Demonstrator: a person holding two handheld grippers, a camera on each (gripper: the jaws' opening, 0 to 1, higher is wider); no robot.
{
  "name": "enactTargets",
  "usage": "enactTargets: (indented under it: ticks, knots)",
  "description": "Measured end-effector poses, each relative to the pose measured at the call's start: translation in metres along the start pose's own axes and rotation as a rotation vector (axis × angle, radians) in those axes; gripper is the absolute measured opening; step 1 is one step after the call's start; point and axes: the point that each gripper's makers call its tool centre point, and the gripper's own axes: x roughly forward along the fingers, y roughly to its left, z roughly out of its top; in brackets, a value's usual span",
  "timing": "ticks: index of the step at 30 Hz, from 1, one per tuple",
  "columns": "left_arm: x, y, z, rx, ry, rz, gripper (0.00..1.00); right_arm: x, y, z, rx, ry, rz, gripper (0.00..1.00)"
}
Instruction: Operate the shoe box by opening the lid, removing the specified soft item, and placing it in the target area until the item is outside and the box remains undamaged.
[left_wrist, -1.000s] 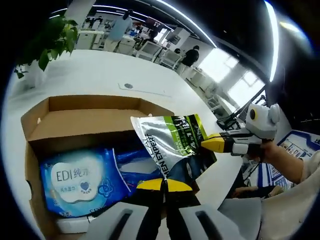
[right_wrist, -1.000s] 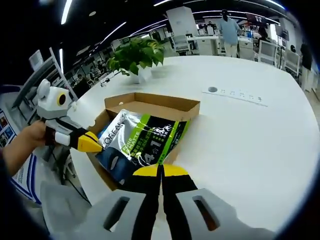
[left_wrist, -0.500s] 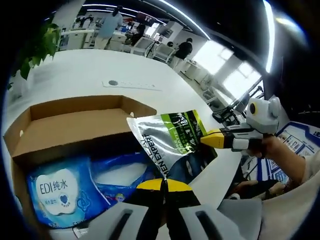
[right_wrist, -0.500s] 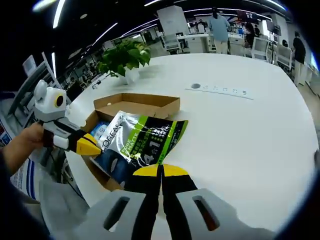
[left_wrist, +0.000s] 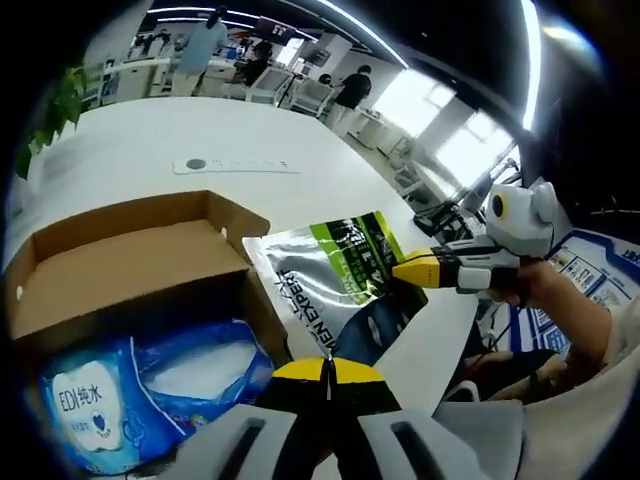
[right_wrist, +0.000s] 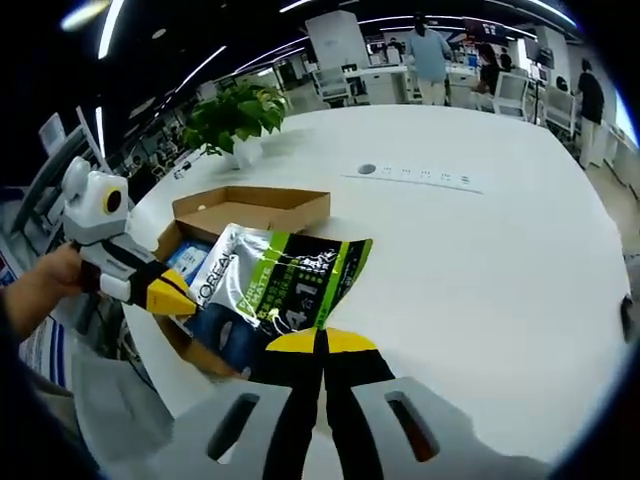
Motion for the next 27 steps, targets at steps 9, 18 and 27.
enactTargets:
  ticks: [9,18,27]
  knots:
    - [0.021,-0.008,0.006,0.000,0.012,-0.018,0.00,-0.003,-0.023,-0.007,0.024,0.011,-0.035,0.00]
    - [0.035,-0.003,0.011,0.004,0.032,-0.003,0.00,0.008,-0.037,-0.017,0.059,0.034,-0.056,0.00]
    - [0.049,0.006,0.014,0.039,0.079,0.041,0.00,0.022,-0.048,-0.020,0.081,0.049,-0.070,0.00]
